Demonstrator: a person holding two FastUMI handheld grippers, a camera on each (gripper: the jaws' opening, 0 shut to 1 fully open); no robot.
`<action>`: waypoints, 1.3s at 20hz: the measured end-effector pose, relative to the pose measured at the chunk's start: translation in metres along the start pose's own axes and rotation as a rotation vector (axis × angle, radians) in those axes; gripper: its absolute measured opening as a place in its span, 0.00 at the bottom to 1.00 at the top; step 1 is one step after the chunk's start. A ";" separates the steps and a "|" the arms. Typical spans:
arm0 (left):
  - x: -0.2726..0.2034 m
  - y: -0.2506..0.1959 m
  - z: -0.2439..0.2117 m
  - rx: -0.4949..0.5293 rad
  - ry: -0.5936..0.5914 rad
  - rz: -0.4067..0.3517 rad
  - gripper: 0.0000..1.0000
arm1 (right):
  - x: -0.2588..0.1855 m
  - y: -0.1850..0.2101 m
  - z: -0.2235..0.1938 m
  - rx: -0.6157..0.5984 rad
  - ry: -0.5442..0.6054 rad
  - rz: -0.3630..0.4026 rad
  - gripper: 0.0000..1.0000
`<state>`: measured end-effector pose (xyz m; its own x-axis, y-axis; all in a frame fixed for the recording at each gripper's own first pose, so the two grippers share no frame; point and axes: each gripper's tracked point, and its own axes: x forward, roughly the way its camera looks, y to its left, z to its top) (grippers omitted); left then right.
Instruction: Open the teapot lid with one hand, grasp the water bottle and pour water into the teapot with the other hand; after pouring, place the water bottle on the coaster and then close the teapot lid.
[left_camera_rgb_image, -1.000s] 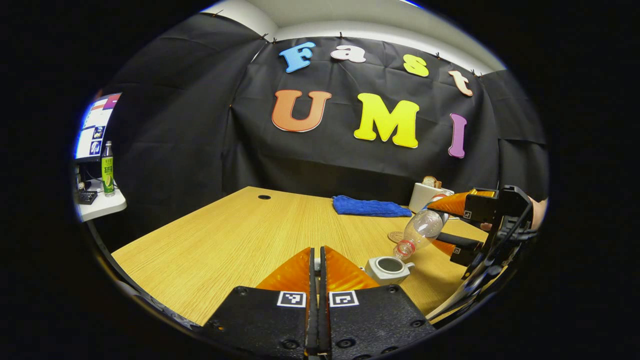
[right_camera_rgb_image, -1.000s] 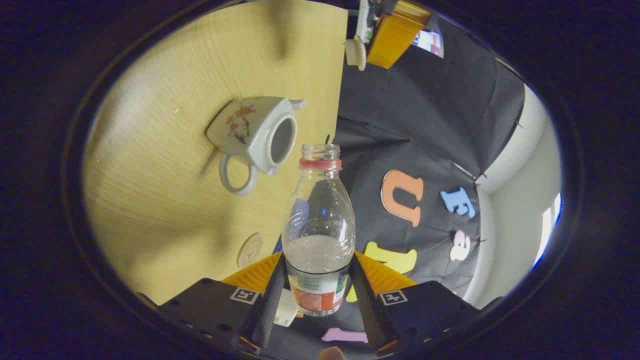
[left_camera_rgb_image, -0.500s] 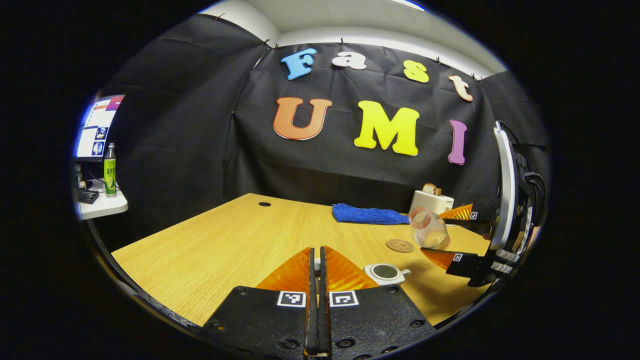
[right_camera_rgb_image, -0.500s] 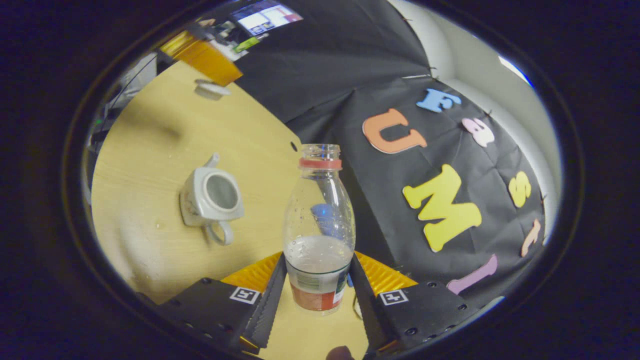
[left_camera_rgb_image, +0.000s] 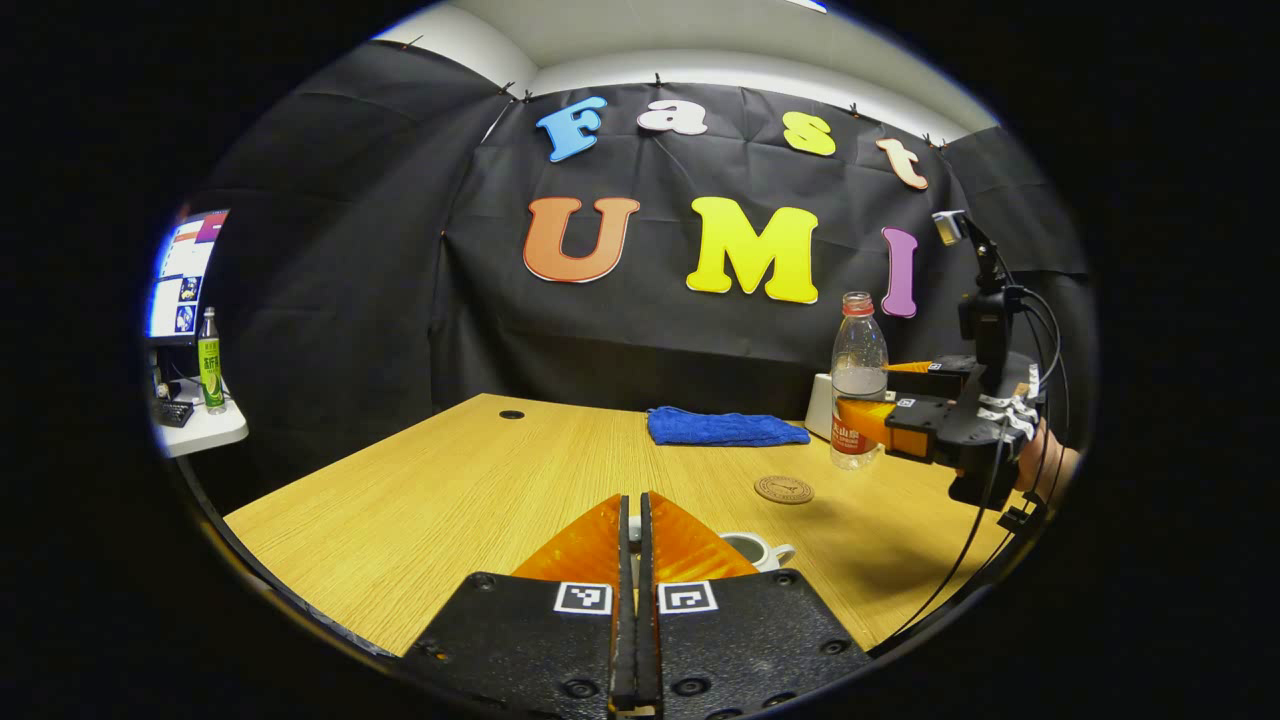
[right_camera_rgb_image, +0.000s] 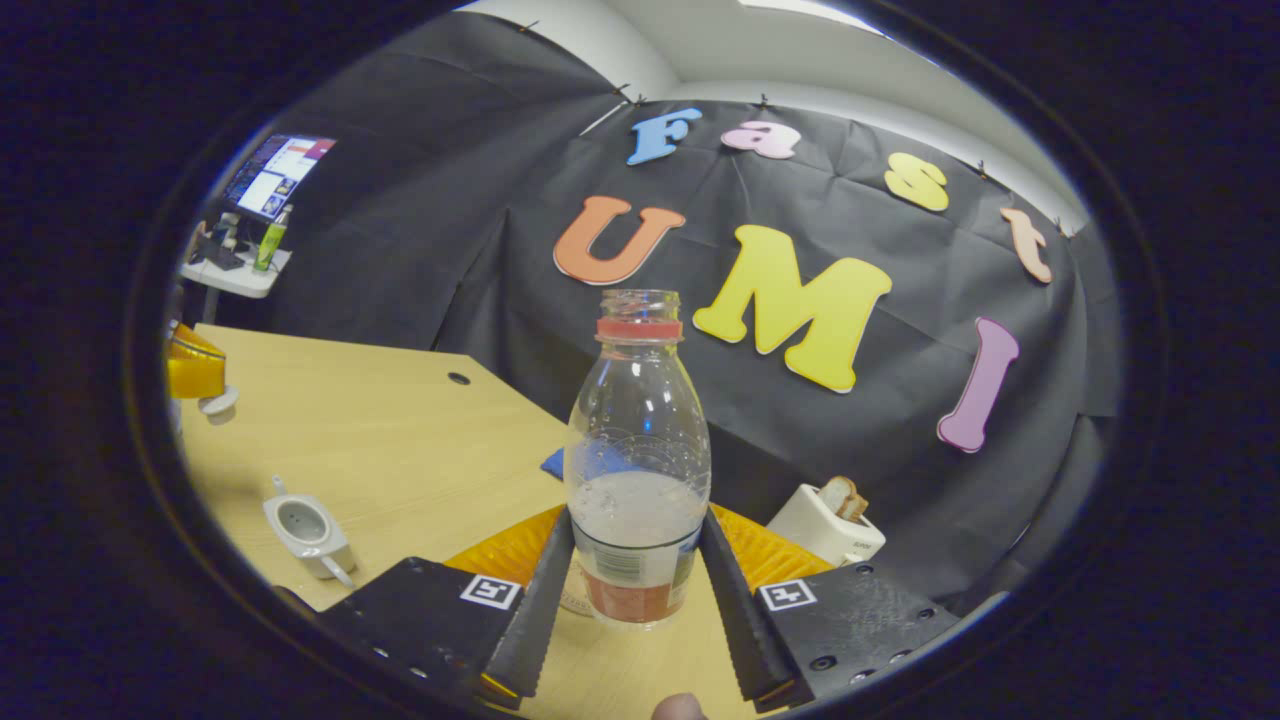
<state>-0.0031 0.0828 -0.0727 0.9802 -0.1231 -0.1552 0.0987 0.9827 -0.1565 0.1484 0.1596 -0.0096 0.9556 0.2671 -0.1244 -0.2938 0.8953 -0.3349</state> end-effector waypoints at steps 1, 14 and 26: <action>-0.001 0.000 0.001 0.008 0.001 0.006 0.03 | 0.007 -0.003 -0.004 0.038 -0.005 0.008 0.73; 0.002 0.005 -0.001 0.031 0.023 0.039 0.03 | 0.091 0.005 -0.057 0.352 0.082 0.119 0.72; 0.008 0.010 -0.007 0.031 0.043 0.053 0.03 | 0.102 0.009 -0.070 0.363 0.112 0.130 0.77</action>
<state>0.0045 0.0906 -0.0824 0.9760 -0.0756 -0.2041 0.0523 0.9917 -0.1171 0.2418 0.1697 -0.0910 0.8966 0.3642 -0.2518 -0.3664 0.9296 0.0400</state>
